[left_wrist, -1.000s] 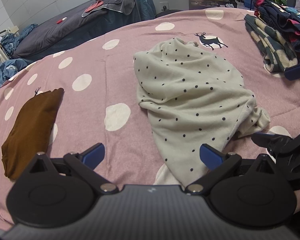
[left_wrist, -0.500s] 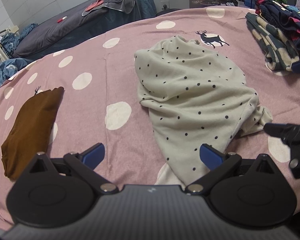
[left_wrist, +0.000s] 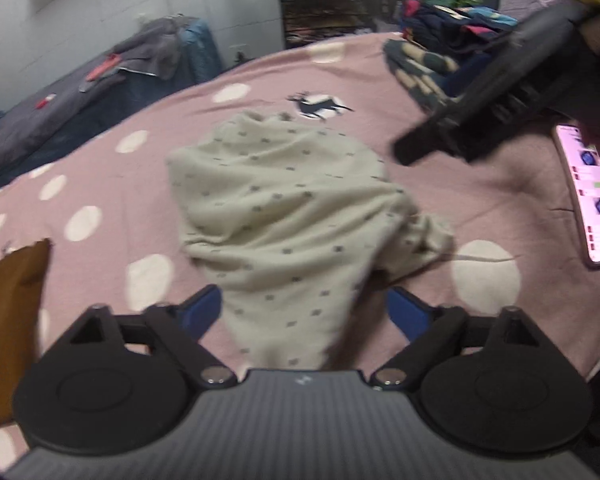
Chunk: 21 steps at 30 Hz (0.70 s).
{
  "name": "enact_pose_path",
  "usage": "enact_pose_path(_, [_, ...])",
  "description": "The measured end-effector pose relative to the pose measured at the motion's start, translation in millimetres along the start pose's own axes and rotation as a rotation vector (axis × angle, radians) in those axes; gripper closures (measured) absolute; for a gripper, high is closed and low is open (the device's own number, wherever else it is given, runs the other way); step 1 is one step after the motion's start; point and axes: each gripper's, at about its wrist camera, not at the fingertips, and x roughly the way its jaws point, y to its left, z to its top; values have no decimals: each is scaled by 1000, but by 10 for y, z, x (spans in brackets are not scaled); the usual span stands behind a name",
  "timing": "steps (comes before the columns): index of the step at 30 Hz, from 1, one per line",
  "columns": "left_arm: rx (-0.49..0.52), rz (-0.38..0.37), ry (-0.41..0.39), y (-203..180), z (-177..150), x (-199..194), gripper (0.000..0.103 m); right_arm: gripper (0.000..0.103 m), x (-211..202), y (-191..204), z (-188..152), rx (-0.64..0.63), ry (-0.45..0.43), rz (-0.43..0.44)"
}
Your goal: Fold small clothes
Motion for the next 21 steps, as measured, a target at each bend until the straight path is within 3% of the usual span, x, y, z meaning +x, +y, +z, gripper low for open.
enact_pose_path(1, [7, -12, 6, -49, 11, 56, 30, 0, 87, -46, 22, 23, 13, 29])
enact_pose_path(3, [45, -12, 7, -174, 26, 190, 35, 0, 236, -125, 47, 49, 32, 53])
enact_pose_path(8, [83, 92, 42, -245, 52, 549, 83, 0, 600, -291, 83, 126, 69, 125])
enact_pose_path(10, [51, 55, 39, -194, 50, 580, 91, 0, 754, -346, 46, 173, 79, 120])
enact_pose_path(11, [22, 26, 28, -147, 48, 560, 93, 5, 833, -380, 26, 204, 95, 127])
enact_pose_path(12, [-6, 2, 16, -94, 46, 535, 95, 45, 899, -422, -4, 243, 107, 148])
enact_pose_path(13, [-32, -16, 4, -34, 50, 512, 97, 70, 935, -453, -35, 282, 109, 180])
enact_pose_path(14, [-56, -31, -3, 33, 59, 499, 98, 87, 948, -469, -61, 311, 111, 224])
enact_pose_path(16, [-99, -52, -14, 166, 81, 452, 99, 91, 879, -415, -7, 296, 104, 209])
enact_pose_path(18, [-135, -68, -45, 317, 142, 287, 99, 92, 666, -290, 189, 208, 40, 183])
enact_pose_path(21, [-164, -26, -102, 567, 215, -38, 99, 93, 267, -69, 659, 123, -73, 203])
